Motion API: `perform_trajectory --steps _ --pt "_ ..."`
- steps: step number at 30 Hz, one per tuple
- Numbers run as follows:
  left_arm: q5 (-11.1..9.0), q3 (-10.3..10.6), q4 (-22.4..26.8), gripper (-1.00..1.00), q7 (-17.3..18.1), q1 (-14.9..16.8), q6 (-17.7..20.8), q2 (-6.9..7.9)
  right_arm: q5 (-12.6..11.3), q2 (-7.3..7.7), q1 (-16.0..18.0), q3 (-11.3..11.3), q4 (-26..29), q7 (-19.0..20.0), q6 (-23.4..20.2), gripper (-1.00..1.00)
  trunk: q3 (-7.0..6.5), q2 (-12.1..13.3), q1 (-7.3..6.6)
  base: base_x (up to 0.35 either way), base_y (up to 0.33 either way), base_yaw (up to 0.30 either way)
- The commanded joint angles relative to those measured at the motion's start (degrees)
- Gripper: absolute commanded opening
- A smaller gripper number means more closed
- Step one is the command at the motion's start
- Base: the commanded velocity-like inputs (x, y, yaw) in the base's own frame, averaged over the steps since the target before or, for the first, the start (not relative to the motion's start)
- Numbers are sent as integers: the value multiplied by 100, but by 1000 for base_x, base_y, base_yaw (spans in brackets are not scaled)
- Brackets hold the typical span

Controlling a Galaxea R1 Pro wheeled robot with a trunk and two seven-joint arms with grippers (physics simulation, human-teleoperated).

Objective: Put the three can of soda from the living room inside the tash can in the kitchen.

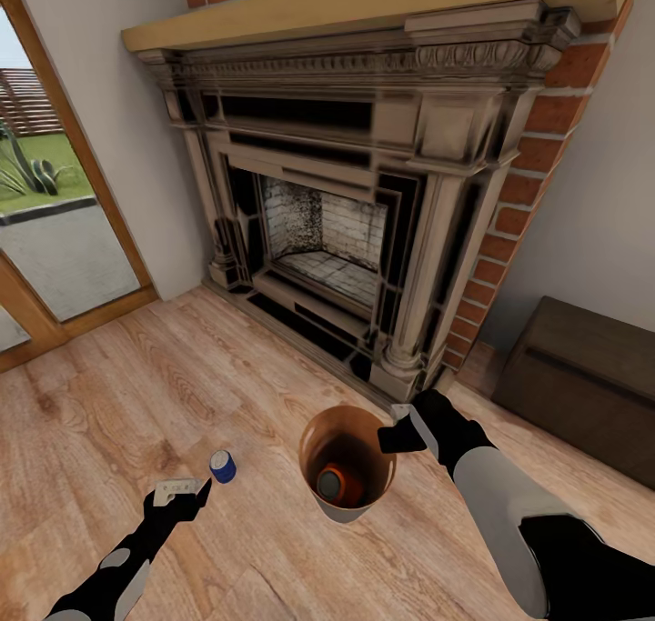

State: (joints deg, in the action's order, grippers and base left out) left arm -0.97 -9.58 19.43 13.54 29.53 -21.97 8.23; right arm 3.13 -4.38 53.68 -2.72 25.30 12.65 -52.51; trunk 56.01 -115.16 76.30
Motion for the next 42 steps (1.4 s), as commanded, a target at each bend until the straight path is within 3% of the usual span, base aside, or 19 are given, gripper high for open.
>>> perform_trajectory --steps 1,23,42 --pt "0 0 0 100 0 0 0 -1 -155 -1 2 17 1 44 -14 -100 -1 0 0 0 0 0" --pt "8 9 3 100 0 0 0 -68 -141 12 2 26 8 39 -14 -100 -1 0 0 0 1 0" --pt "9 9 20 100 8 0 0 -85 -143 33 2 39 10 37 -14 -100 -103 0 0 121 199 -150"
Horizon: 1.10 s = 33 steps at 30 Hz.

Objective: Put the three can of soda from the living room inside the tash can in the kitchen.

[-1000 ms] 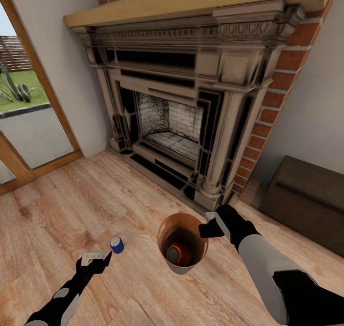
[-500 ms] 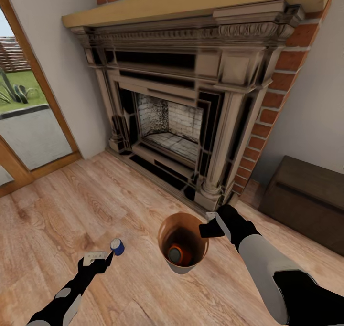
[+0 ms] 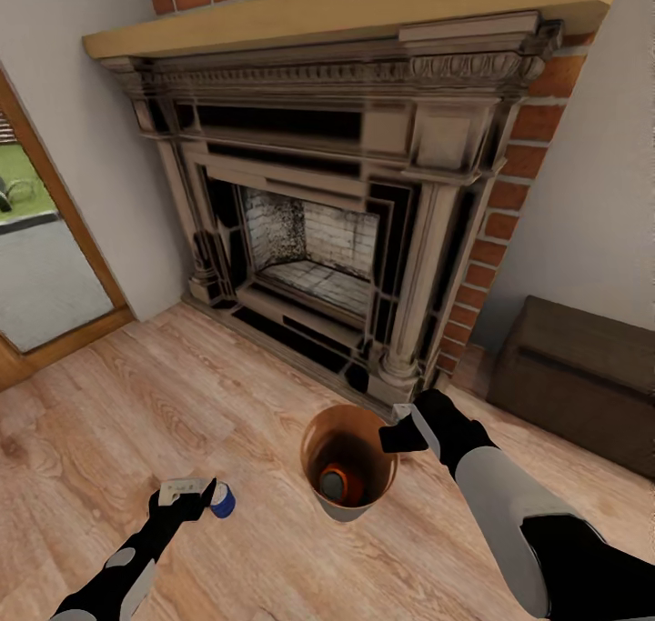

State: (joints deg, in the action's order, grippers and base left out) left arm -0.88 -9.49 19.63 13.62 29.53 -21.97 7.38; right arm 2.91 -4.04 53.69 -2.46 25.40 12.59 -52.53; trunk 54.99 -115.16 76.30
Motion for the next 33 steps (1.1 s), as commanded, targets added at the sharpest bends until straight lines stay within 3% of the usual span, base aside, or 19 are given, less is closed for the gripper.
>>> perform_trajectory --steps 1,6,7,11,21,33 --pt "0 0 3 100 0 0 0 0 -121 -4 2 11 0 43 -11 -100 -4 0 0 36 35 -95" --pt "0 46 12 100 -1 0 0 0 -123 -21 2 2 0 42 -11 -100 -10 0 0 16 15 -42" --pt "0 218 1 100 -10 0 3 0 -124 -25 2 1 0 42 -11 -100 -11 0 0 54 116 -7" --pt "1 329 -13 100 -9 0 8 0 -124 -26 2 3 -3 42 -10 -100 -12 0 0 32 207 -11" --pt "1 358 -20 100 -8 0 9 0 -124 -26 2 10 0 43 -3 -100 -50 0 0 3 264 -169" --pt "4 360 -19 100 -16 0 2 0 -124 6 2 22 0 43 -3 -100 -87 0 0 0 33 -120"
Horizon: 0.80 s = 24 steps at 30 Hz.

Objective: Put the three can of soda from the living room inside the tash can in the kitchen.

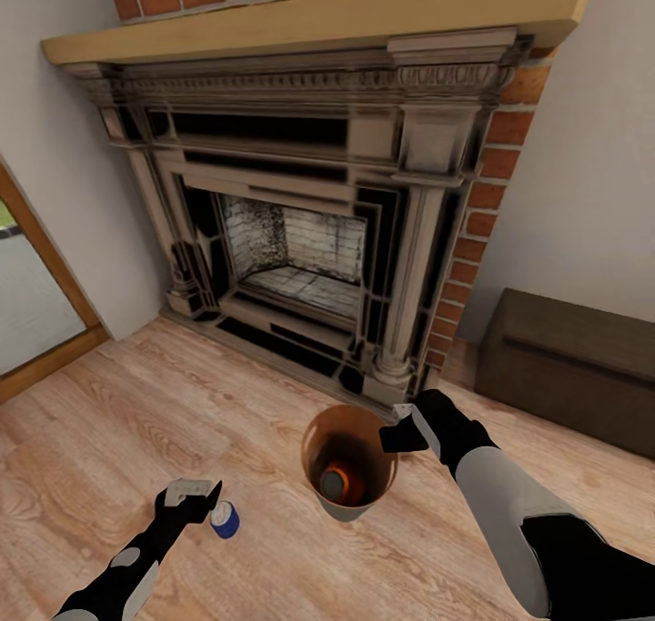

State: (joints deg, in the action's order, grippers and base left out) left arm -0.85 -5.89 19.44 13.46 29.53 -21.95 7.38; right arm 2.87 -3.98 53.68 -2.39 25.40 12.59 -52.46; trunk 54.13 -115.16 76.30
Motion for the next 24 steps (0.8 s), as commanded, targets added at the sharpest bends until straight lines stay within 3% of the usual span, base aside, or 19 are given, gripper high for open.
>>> perform_trajectory --steps 1,19,24 --pt "-2 0 1 100 1 0 -1 0 -120 1 2 17 1 42 -15 -100 -1 0 0 0 1 -26" --pt "-3 0 -2 100 -1 0 -1 0 -129 6 2 20 1 50 -8 -100 -4 0 0 0 0 -4" --pt "-8 0 -1 100 8 0 1 0 -104 23 2 28 -24 -7 -13 -100 -4 0 0 0 0 -204"
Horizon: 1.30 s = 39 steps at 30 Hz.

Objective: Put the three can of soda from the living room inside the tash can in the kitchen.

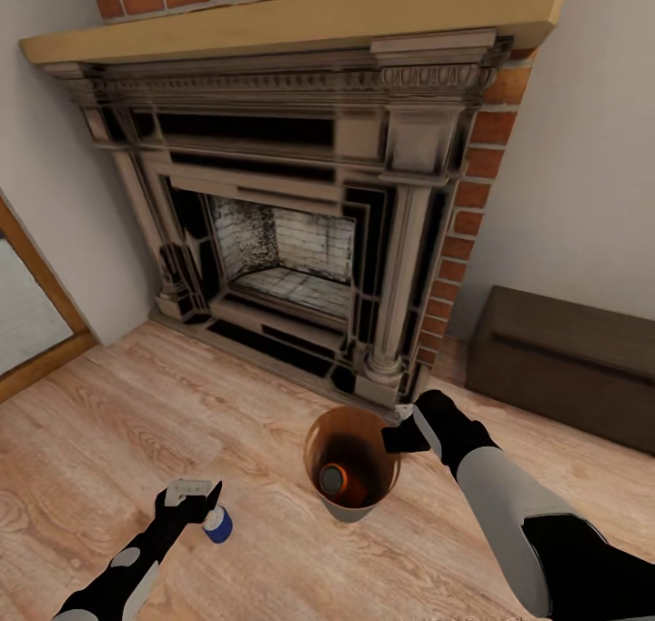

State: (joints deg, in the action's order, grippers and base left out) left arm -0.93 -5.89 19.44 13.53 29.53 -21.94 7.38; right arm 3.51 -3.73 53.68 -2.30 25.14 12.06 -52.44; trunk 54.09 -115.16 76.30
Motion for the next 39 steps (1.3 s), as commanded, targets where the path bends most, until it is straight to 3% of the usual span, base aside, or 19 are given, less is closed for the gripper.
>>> perform_trajectory --steps 1,3,8,12,20,22,27,30,39 --pt "-1 0 1 100 0 0 -1 0 -165 19 2 21 -6 35 -13 -100 -1 0 0 0 0 -234" --pt "-1 0 3 100 0 0 -1 0 -162 69 2 20 -10 28 -13 -100 -1 0 0 0 0 -238" --pt "-4 0 33 100 2 0 1 0 -173 432 2 20 -24 71 -12 -100 -1 0 0 0 0 -246" --pt "-6 2 54 100 6 0 6 5 -178 602 2 17 -32 98 -10 -100 -1 0 0 0 0 -242" --pt "-51 -10 62 100 6 0 103 8 -184 667 1 17 -29 111 -10 -100 -1 0 0 0 151 -194" --pt "-36 -25 44 100 -5 0 249 10 -180 670 2 17 -28 112 -6 -100 -1 0 0 0 124 -182" --pt "-72 -53 51 100 -65 6 1051 53 -180 668 2 14 -22 112 -7 -100 -1 0 0 0 44 -143" --pt "-74 -57 54 100 -83 12 1208 63 -179 665 2 12 -19 112 -10 -100 -1 0 0 0 11 -48" --pt "-114 -69 156 100 -169 23 1308 74 -176 656 -6 3 -2 104 -12 -100 -1 0 0 85 52 -8"
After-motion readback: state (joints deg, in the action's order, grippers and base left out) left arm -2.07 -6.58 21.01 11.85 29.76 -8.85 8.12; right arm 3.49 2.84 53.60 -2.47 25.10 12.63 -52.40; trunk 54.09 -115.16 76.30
